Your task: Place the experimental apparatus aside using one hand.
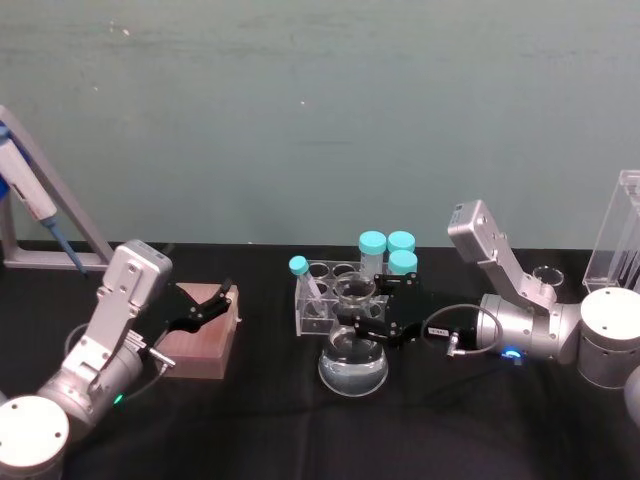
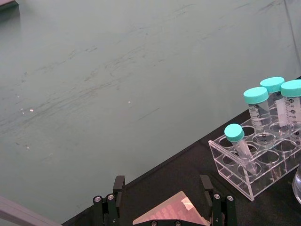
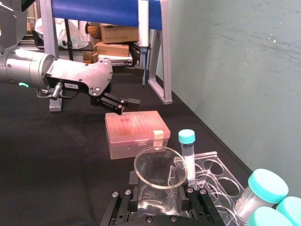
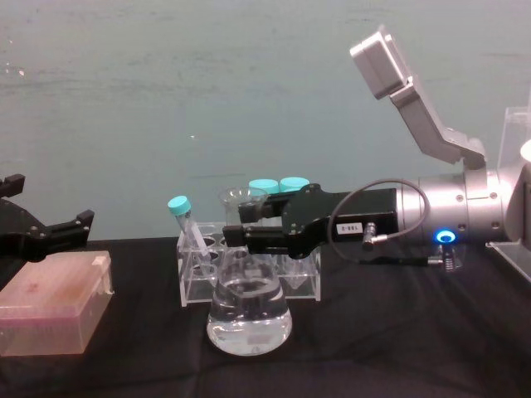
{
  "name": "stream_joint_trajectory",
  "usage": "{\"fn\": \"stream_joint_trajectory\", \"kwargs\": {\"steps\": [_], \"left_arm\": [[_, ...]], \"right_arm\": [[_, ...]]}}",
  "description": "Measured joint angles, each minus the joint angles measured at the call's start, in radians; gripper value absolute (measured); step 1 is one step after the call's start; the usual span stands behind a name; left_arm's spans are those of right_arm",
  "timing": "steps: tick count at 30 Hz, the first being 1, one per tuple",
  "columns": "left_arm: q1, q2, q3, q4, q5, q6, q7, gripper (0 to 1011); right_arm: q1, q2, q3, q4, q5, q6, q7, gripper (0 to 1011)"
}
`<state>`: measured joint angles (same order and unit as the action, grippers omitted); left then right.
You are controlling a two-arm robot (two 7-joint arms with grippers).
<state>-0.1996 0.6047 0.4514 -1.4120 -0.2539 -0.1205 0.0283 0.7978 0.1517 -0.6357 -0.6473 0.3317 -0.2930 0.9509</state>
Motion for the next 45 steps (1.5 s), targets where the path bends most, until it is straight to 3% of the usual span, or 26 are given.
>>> {"fn": "stream_joint_trajectory", "kwargs": {"steps": [11, 28, 37, 45], "left_arm": [[0.000, 0.000, 0.000, 0.000, 0.000, 0.000, 0.000, 1000], [0.000, 0.000, 0.000, 0.000, 0.000, 0.000, 0.000, 1000], [0.000, 0.000, 0.000, 0.000, 0.000, 0.000, 0.000, 1000], [0.000, 0.000, 0.000, 0.000, 0.000, 0.000, 0.000, 1000]], "right_arm": [[-0.009, 0.007, 0.002, -0.013, 0.001, -0.001, 0.003, 474], [-0.060, 0.054, 0.016, -0.118, 0.033, 0.046, 0.000, 473], [-0.071, 0.070, 0.023, -0.146, 0.051, 0.068, -0.024, 472], [-0.103, 0.101, 0.035, -0.225, 0.069, 0.107, -0.066, 472]]}}
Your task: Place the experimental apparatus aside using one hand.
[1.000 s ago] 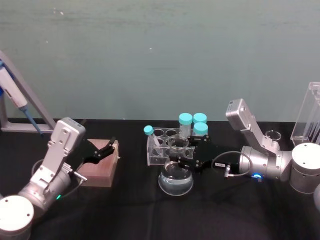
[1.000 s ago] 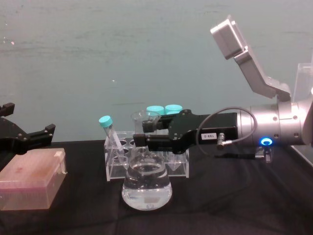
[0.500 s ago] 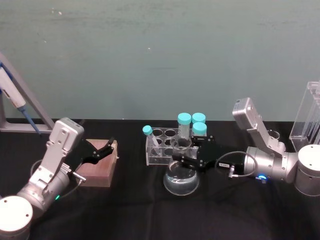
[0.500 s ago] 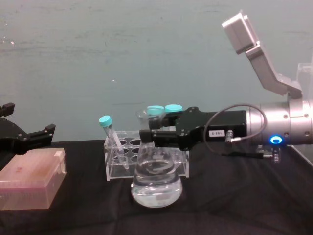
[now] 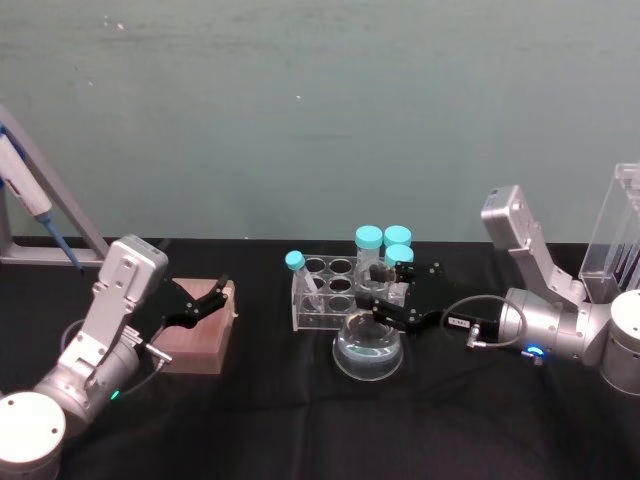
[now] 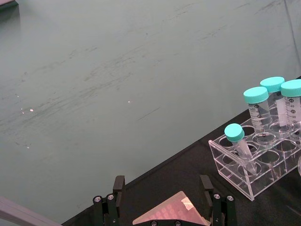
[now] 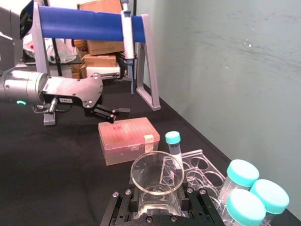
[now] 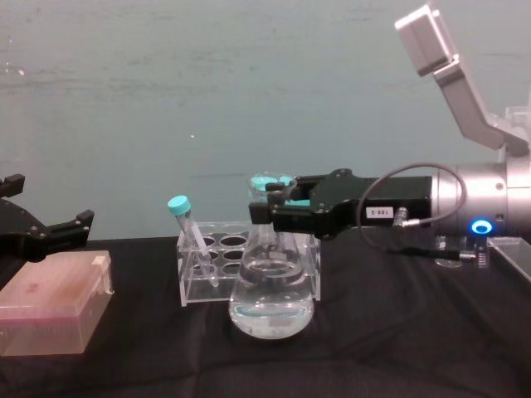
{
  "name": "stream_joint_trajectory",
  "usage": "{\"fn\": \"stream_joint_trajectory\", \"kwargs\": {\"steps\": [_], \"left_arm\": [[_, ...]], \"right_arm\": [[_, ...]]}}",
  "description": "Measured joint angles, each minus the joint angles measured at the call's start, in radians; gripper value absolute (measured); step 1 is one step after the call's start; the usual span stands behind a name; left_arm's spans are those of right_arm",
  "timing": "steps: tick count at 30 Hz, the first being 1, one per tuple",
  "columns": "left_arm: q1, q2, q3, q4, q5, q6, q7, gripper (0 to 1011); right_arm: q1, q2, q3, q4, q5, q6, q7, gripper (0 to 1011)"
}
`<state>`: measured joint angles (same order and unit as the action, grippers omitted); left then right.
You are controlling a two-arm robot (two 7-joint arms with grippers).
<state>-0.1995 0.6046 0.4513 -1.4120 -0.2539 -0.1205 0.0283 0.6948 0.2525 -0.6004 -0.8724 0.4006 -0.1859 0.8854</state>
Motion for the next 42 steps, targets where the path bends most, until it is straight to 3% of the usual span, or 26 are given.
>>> {"fn": "stream_joint_trajectory", "kwargs": {"steps": [42], "left_arm": [[0.000, 0.000, 0.000, 0.000, 0.000, 0.000, 0.000, 1000]], "right_arm": [[-0.079, 0.092, 0.026, -0.163, 0.074, 0.073, -0.068, 472]]}}
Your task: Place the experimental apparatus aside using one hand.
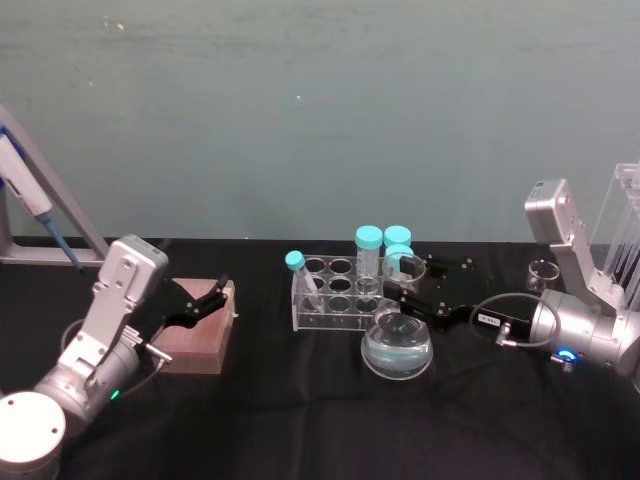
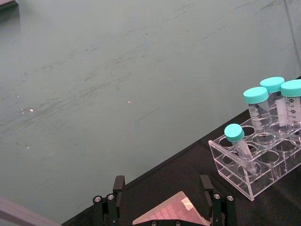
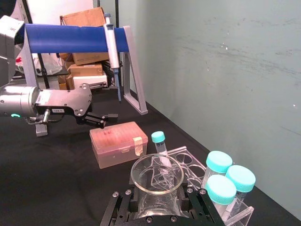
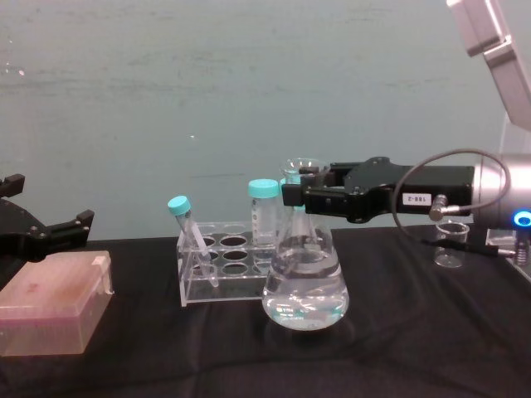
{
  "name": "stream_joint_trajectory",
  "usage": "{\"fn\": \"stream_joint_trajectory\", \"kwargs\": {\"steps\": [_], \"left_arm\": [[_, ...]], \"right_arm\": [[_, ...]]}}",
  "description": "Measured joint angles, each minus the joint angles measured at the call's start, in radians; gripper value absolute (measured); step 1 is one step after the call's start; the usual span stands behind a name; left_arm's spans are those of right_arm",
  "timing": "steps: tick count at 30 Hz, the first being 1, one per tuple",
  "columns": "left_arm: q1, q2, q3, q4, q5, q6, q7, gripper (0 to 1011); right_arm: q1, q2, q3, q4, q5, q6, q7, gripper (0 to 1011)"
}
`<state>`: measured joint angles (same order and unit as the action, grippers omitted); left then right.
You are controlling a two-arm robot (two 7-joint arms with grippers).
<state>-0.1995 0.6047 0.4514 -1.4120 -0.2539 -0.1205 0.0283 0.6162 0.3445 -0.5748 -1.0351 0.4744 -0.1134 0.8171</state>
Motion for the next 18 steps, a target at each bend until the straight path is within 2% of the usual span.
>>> {"fn": "stream_joint_trajectory", "kwargs": {"steps": [18], "left_arm": [[0.000, 0.000, 0.000, 0.000, 0.000, 0.000, 0.000, 1000]], "right_arm": [[-0.052, 0.062, 0.013, -0.115, 0.035, 0.035, -0.024, 472]]}}
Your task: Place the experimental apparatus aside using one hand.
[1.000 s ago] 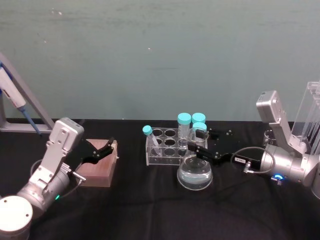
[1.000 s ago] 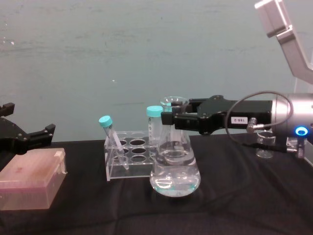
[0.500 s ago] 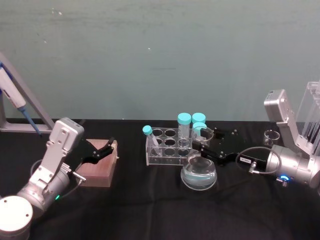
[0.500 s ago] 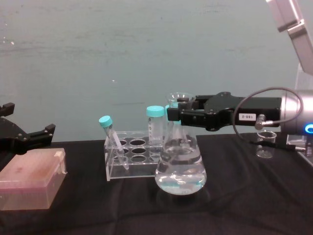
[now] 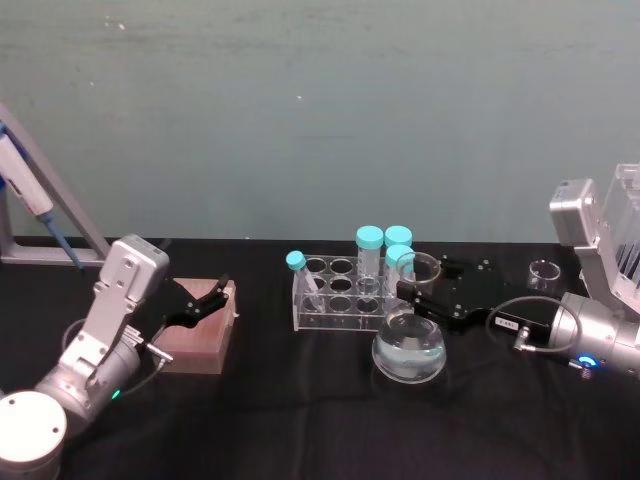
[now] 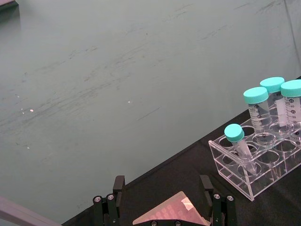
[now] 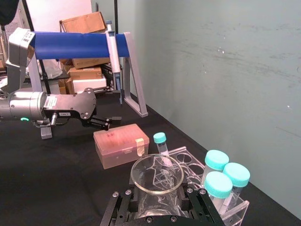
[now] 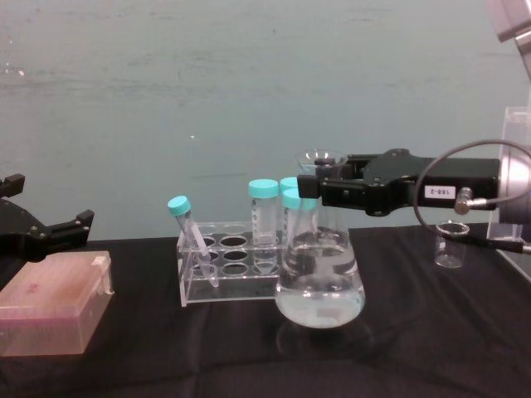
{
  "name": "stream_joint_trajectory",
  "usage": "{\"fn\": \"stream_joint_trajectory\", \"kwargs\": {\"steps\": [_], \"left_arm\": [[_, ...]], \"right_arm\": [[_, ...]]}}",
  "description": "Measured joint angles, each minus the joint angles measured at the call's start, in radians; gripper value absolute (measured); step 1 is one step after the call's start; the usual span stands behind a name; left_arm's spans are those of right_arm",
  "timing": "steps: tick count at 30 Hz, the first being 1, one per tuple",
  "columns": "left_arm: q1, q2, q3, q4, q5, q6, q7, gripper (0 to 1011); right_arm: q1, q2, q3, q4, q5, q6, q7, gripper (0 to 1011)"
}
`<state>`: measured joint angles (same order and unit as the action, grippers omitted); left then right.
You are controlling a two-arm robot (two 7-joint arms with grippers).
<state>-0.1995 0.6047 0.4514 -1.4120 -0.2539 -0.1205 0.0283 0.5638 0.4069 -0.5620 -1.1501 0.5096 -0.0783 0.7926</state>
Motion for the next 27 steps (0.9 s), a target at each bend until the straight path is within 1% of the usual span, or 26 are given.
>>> {"fn": "stream_joint_trajectory", "kwargs": {"steps": [13, 27], "left_arm": [[0.000, 0.000, 0.000, 0.000, 0.000, 0.000, 0.000, 1000], [0.000, 0.000, 0.000, 0.000, 0.000, 0.000, 0.000, 1000]], "right_arm": [[-0.035, 0.031, 0.014, -0.044, 0.026, 0.026, -0.028, 472], [-0.085, 0.065, 0.051, -0.095, 0.053, 0.054, -0.087, 472]]}}
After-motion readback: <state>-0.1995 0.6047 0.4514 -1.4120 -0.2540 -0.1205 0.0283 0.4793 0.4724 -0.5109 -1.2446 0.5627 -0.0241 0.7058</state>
